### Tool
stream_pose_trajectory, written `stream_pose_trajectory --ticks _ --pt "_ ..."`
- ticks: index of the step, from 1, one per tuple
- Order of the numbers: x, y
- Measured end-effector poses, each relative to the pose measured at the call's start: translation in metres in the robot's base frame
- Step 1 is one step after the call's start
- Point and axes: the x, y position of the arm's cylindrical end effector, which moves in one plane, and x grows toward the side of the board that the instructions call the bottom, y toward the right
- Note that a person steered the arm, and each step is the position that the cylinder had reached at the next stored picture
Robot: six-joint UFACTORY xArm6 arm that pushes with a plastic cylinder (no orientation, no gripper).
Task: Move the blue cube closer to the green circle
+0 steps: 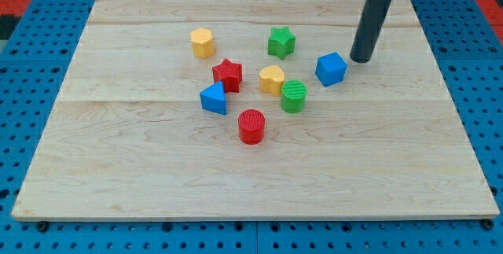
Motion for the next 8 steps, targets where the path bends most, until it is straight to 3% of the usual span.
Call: stream_pose_trajectory --ticks 8 --pt "0.029 -0.055"
